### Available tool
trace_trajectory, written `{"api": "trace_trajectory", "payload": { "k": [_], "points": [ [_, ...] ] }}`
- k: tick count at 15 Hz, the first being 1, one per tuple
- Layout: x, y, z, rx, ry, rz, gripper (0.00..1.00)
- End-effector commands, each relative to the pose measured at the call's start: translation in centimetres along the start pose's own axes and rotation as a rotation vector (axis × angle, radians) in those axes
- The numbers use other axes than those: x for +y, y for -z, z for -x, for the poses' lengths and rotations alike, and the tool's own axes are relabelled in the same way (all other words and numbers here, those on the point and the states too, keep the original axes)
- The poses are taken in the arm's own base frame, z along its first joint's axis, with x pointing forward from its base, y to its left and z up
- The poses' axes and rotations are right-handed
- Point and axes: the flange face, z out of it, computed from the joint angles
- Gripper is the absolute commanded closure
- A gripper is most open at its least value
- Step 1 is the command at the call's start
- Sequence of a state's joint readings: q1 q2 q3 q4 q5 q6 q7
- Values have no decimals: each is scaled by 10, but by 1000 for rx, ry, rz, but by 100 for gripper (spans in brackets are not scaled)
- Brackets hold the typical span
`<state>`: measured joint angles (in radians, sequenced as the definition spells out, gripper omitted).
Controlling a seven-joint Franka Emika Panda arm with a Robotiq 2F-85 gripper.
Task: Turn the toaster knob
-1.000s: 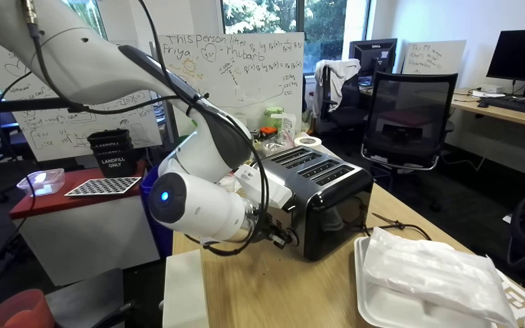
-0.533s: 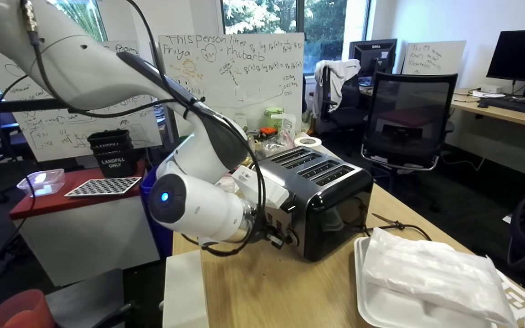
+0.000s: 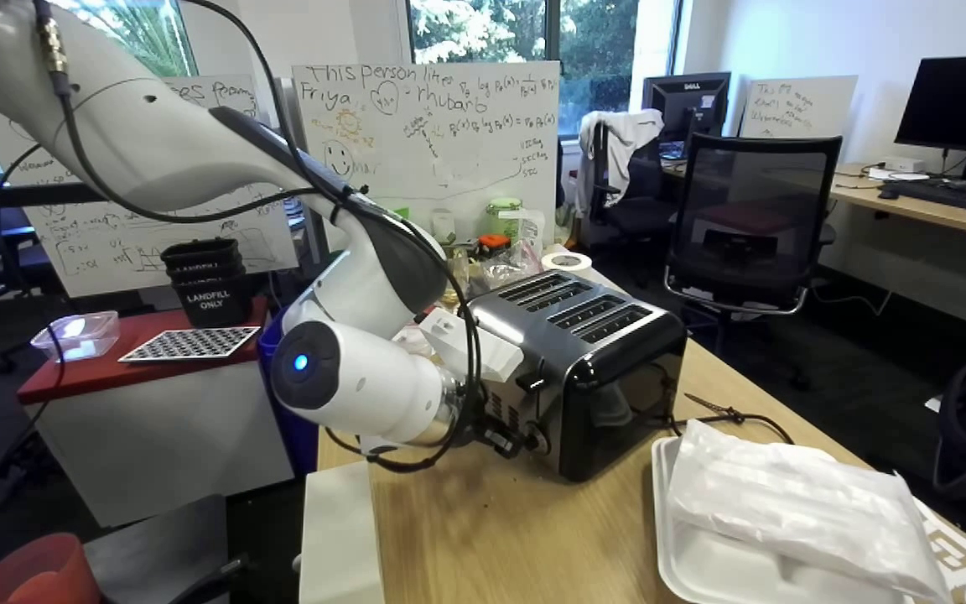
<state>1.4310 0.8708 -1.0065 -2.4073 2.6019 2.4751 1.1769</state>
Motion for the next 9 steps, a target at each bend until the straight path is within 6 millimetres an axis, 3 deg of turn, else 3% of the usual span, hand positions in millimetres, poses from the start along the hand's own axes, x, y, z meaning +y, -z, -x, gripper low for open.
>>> {"api": "trace_trajectory", "payload": {
  "k": [1, 2, 3, 5, 9],
  "points": [
    [-3, 0, 1, -4, -1, -7, 18],
    [4, -1, 0, -1, 4, 9, 12],
    [6, -1, 0, 0, 7, 13, 30],
    [9, -2, 0, 0, 12, 18, 15],
    [9, -1, 0, 1, 12, 18, 12]
  ]
}}
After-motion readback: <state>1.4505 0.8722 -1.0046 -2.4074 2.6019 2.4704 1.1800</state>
